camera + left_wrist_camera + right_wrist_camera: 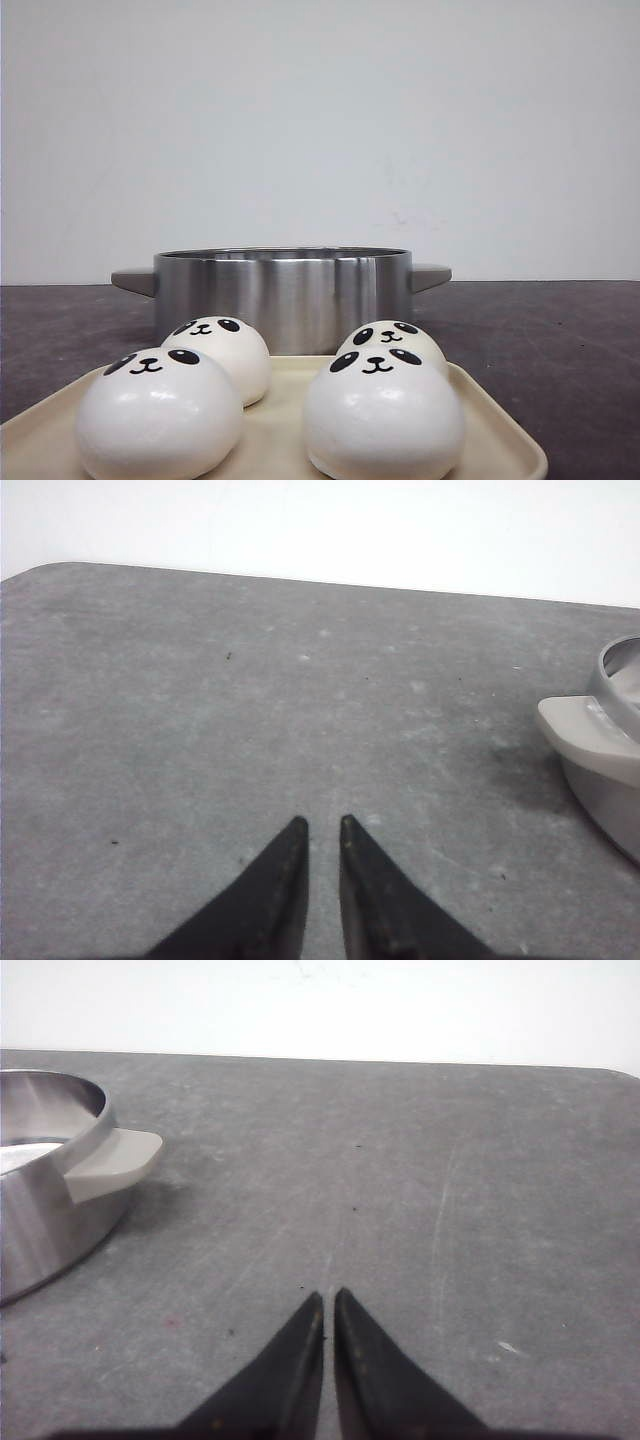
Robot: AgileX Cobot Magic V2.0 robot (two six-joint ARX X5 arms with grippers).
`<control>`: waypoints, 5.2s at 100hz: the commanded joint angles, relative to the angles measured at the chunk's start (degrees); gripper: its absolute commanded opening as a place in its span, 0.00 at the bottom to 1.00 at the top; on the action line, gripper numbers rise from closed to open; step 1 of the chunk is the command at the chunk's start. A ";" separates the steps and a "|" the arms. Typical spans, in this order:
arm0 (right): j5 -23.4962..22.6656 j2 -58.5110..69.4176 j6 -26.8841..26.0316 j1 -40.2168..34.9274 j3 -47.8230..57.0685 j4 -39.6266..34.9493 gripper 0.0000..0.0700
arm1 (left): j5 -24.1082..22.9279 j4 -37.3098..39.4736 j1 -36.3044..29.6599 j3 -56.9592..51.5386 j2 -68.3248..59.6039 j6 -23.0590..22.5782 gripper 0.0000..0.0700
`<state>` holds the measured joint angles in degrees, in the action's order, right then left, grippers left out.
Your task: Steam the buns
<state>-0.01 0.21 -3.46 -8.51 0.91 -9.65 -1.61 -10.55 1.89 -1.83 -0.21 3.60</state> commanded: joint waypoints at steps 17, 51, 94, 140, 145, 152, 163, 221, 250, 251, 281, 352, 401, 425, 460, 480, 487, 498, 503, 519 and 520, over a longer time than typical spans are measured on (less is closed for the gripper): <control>-0.02 0.00 -0.20 0.02 -0.20 0.63 0.02 | -0.11 -0.26 0.13 1.03 0.02 -0.09 0.02; -0.02 0.00 -0.20 0.02 -0.20 0.63 0.02 | -0.11 -0.26 0.13 1.03 0.02 -0.09 0.02; -0.02 0.00 -0.22 0.02 -0.20 0.63 0.02 | -0.11 -0.26 0.13 1.03 0.02 -0.09 0.02; -0.02 0.00 -0.22 0.02 -0.20 0.61 0.02 | -0.11 -0.28 0.13 1.03 0.02 -0.09 0.02; 0.02 0.00 -0.20 0.02 -0.20 0.63 0.02 | -0.11 -0.22 0.13 1.03 0.02 -0.09 0.02; -0.02 0.00 -0.22 0.02 -0.20 0.61 0.02 | -0.11 -0.24 0.13 1.03 0.02 -0.09 0.02; -0.02 0.00 -0.22 0.02 -0.20 0.61 0.02 | -0.11 -0.22 0.13 1.03 0.02 -0.09 0.02; 0.00 0.00 -0.22 0.02 -0.20 0.63 0.02 | -0.09 -0.22 0.13 1.03 0.02 1.49 0.02; -0.02 0.00 -0.44 0.02 -0.20 3.19 0.02 | 1.03 -0.20 0.13 0.68 0.02 15.69 0.02; -0.04 0.00 -0.46 0.02 -0.20 3.52 0.02 | 1.25 -0.20 0.13 0.66 0.02 16.26 0.02; -3.04 0.00 -12.57 0.02 -0.04 20.20 0.02 | 14.67 -0.24 0.13 -3.76 0.02 22.56 0.02; -25.90 22.97 -22.75 -0.02 42.91 10.71 0.01 | 24.68 -14.99 -2.69 -56.78 -37.57 16.41 0.02; -28.22 31.52 -14.84 -4.20 45.33 -1.44 0.55 | 28.33 -31.56 -13.38 -61.61 -41.33 7.02 0.84; -11.85 39.82 -10.62 -18.32 47.12 -12.59 0.63 | 25.31 -37.00 -20.85 -61.48 -39.95 4.55 0.84; 5.01 67.17 -25.99 -38.12 64.13 -33.57 0.92 | 19.34 -37.31 -21.97 -61.48 -39.41 3.96 0.84; -0.35 81.50 -27.45 -36.94 72.19 -45.24 0.92 | 19.17 -37.94 -23.47 -61.48 -38.69 3.96 0.84; -0.44 84.85 -27.50 -36.94 72.19 -45.13 0.91 | 19.17 -37.86 -24.00 -61.48 -38.21 3.96 0.84; -2.21 89.31 -27.47 -36.96 72.19 -44.78 0.81 | 19.15 -38.01 -24.65 -61.48 -37.55 3.96 0.84; -2.99 90.79 -27.47 -37.00 72.19 -44.59 0.77 | 19.15 -38.05 -25.05 -61.48 -37.33 3.96 0.84; -3.02 95.38 -27.52 -36.98 72.19 -43.39 0.74 | 19.15 -38.18 -26.49 -61.48 -36.92 3.96 0.84; -3.02 95.65 -27.56 -36.98 72.19 -43.25 0.74 | 19.15 -38.18 -26.60 -61.48 -36.92 3.96 0.84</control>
<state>-3.05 93.71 -30.33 -44.95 72.18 -53.65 17.74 -49.12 -24.08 -62.46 -37.01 8.29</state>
